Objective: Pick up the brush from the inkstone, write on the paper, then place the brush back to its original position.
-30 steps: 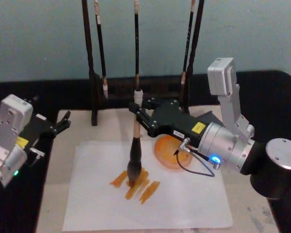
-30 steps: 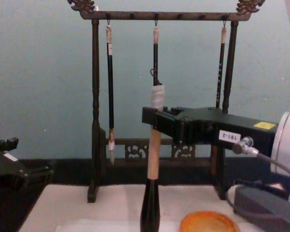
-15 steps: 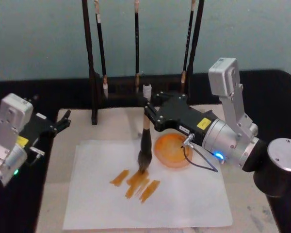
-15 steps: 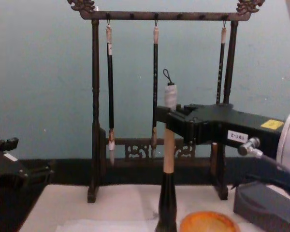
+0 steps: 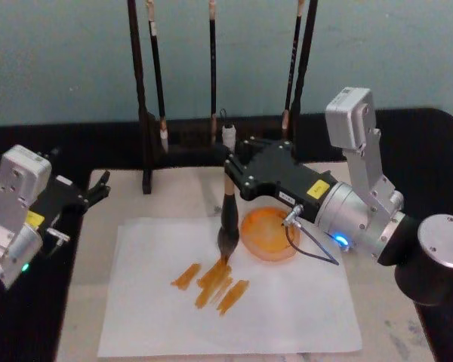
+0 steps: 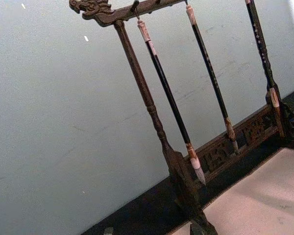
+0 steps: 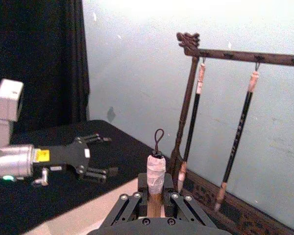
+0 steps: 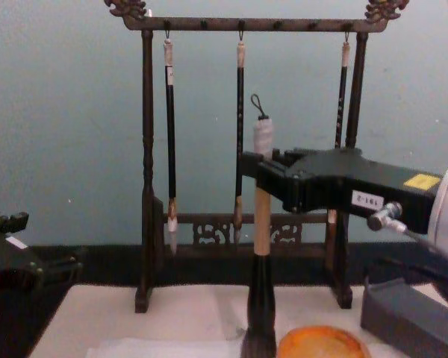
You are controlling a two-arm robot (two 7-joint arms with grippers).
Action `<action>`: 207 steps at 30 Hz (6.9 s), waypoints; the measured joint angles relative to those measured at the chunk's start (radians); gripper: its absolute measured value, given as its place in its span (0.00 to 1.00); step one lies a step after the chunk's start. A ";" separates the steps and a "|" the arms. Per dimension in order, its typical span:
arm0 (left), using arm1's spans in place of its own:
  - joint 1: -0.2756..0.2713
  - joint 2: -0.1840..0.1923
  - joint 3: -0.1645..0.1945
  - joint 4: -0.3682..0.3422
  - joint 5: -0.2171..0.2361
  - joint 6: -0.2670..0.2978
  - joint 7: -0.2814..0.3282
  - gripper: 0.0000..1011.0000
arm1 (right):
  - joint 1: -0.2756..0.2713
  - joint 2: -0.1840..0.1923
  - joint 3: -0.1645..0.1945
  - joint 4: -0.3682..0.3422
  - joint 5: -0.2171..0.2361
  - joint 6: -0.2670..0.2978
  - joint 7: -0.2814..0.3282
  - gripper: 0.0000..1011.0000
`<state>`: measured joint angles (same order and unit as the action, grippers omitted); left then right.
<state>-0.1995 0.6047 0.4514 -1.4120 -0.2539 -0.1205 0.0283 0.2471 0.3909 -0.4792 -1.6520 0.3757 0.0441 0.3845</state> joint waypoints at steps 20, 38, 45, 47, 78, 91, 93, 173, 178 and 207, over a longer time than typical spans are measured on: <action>0.000 0.000 0.000 0.000 0.000 0.000 0.000 1.00 | -0.024 -0.019 -0.014 -0.045 0.083 0.047 0.063 0.18; 0.000 0.000 0.000 0.000 0.000 0.000 0.000 1.00 | -0.015 -0.017 -0.014 0.010 0.068 0.038 0.023 0.18; 0.000 0.000 0.000 0.000 0.000 0.000 0.000 1.00 | -0.015 -0.021 0.001 0.028 0.042 0.026 0.003 0.18; 0.000 0.000 0.000 0.000 0.000 0.000 0.000 1.00 | -0.015 -0.022 0.008 0.031 0.037 0.024 0.001 0.18; 0.000 0.000 0.000 0.000 0.000 0.000 0.000 1.00 | -0.015 -0.041 0.063 0.022 0.085 0.049 0.015 0.18; 0.000 0.000 0.000 0.000 0.000 0.000 0.000 1.00 | 0.005 -0.024 0.102 -0.005 0.133 0.051 -0.009 0.18; 0.000 0.000 0.000 0.000 0.000 0.000 0.000 1.00 | 0.006 -0.023 0.105 -0.007 0.136 0.049 -0.013 0.18; 0.000 0.000 0.000 0.000 0.000 0.000 0.000 1.00 | -0.077 -0.136 0.410 0.251 0.879 0.231 -0.265 0.18; 0.000 0.000 0.000 0.000 0.000 0.000 0.000 1.00 | -0.061 -0.138 0.389 0.275 0.881 0.218 -0.274 0.18; 0.000 0.000 0.000 0.000 0.000 0.000 0.000 1.00 | -0.039 -0.074 0.339 0.272 0.960 0.230 -0.282 0.18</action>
<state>-0.1995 0.6047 0.4514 -1.4120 -0.2539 -0.1206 0.0283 0.2079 0.3167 -0.1400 -1.3804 1.3358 0.2741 0.1028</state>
